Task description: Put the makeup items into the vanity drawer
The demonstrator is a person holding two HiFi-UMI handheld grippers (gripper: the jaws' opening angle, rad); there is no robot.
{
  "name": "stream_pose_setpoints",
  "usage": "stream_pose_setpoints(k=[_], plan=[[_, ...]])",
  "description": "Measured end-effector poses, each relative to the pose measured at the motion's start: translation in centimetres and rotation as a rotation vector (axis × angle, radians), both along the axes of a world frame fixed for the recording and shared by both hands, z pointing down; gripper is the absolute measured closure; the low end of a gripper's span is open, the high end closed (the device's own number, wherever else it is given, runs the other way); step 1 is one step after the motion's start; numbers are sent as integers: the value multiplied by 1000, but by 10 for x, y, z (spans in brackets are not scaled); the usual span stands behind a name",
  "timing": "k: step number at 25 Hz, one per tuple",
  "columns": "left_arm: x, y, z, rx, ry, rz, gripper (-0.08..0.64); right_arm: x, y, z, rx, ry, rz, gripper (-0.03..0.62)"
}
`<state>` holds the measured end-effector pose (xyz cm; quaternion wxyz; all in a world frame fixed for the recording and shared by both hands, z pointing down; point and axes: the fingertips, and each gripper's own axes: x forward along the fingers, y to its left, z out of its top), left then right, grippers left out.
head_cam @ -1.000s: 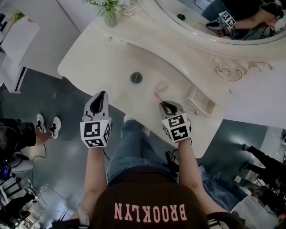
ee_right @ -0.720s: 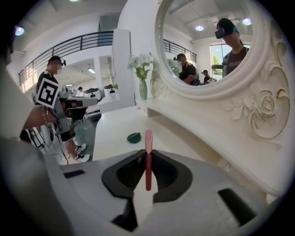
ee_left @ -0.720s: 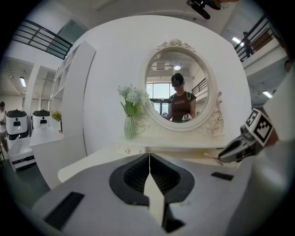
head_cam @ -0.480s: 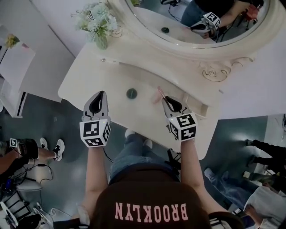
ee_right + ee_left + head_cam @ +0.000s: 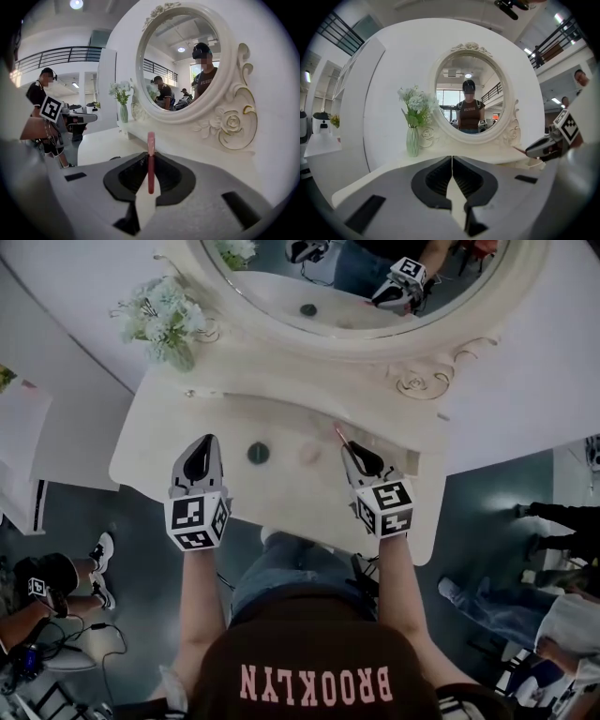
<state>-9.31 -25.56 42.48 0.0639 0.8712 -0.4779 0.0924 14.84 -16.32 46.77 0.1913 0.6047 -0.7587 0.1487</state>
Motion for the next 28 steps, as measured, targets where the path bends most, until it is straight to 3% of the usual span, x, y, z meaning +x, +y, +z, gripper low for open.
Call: stream_pose_setpoints(k=[17, 28], plan=[[94, 36, 5, -14, 3, -28, 554, 125, 53, 0, 1, -6, 61, 558], [109, 62, 18, -39, -24, -124, 554, 143, 59, 33, -93, 26, -94, 558]])
